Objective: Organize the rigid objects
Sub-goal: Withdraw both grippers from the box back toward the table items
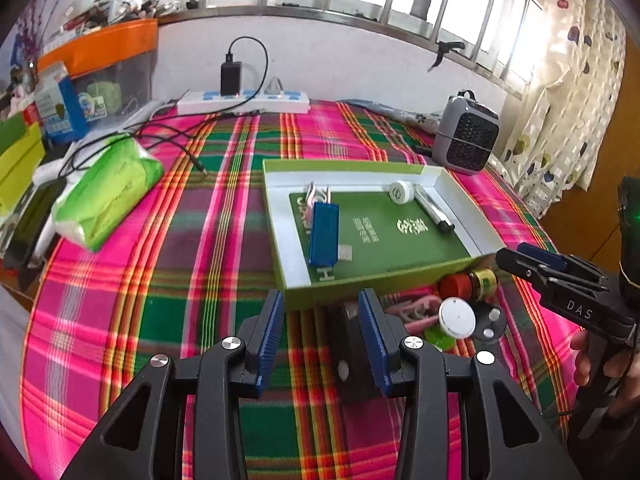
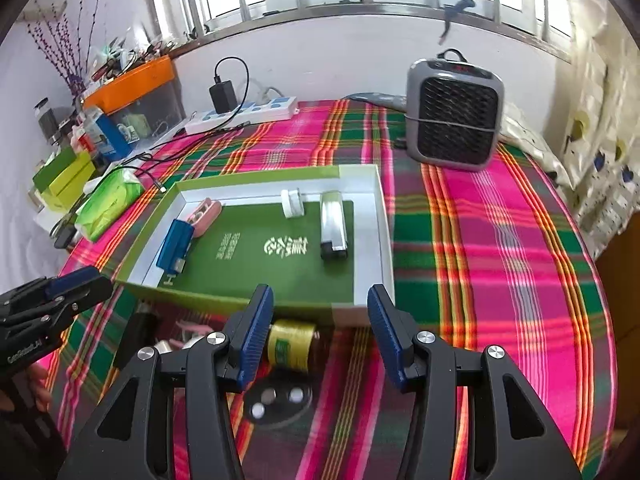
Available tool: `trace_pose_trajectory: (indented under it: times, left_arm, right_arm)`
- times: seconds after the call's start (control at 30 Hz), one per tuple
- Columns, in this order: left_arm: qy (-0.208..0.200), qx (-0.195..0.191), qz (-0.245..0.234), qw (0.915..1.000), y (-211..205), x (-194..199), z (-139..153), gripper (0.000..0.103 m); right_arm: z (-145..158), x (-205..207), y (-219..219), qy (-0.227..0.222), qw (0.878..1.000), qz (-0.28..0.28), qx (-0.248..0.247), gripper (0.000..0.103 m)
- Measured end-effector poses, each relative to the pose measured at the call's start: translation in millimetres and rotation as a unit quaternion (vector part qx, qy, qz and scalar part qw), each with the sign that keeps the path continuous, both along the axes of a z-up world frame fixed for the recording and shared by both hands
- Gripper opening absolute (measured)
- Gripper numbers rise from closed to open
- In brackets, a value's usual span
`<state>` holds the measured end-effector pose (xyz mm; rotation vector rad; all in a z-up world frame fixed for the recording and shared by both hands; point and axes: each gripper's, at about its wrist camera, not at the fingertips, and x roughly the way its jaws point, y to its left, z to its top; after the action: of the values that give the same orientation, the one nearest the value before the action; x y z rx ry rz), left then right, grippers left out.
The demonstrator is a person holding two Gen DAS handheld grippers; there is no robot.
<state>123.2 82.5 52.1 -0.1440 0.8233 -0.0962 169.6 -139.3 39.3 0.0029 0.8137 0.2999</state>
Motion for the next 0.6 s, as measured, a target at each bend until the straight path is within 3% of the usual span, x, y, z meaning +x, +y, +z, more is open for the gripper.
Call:
trace_pose_trajectory:
  times: [0.6]
  left_arm:
    - [0.018,-0.037,-0.014,0.9991,2.4,-24.7,-14.6,0.038]
  right_arm:
    - [-20.3,-38.2,-6.3,0.015,1.000,-0.023,0.008,0.050]
